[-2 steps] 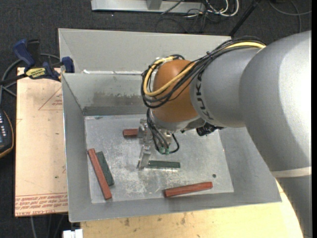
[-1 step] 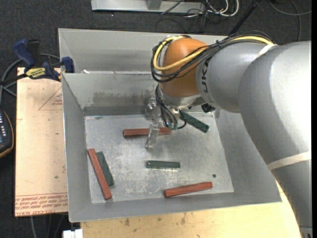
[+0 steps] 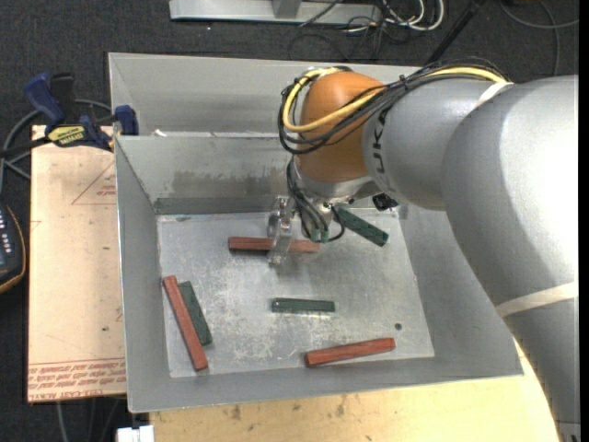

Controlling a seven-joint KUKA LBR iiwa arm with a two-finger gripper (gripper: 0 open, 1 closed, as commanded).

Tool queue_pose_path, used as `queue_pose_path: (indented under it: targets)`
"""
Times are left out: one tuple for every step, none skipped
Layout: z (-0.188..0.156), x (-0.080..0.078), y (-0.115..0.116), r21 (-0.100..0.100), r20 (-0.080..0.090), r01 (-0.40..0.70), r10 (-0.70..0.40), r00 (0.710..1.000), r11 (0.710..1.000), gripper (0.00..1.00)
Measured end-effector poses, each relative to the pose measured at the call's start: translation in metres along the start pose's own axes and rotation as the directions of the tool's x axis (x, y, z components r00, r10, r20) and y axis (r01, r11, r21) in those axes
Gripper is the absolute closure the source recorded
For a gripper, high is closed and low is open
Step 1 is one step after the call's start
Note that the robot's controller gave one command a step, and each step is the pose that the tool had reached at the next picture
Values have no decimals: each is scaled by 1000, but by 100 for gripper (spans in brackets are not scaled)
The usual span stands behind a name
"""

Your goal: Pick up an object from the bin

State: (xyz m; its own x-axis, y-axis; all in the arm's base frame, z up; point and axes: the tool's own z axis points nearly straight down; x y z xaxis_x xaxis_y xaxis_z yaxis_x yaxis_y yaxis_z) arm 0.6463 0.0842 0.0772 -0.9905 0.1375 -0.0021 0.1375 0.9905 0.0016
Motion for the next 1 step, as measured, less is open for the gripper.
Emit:
queue_pose_path:
  targets:
    - [-139, 1, 6, 0, 9, 207, -207, 978, 978, 100]
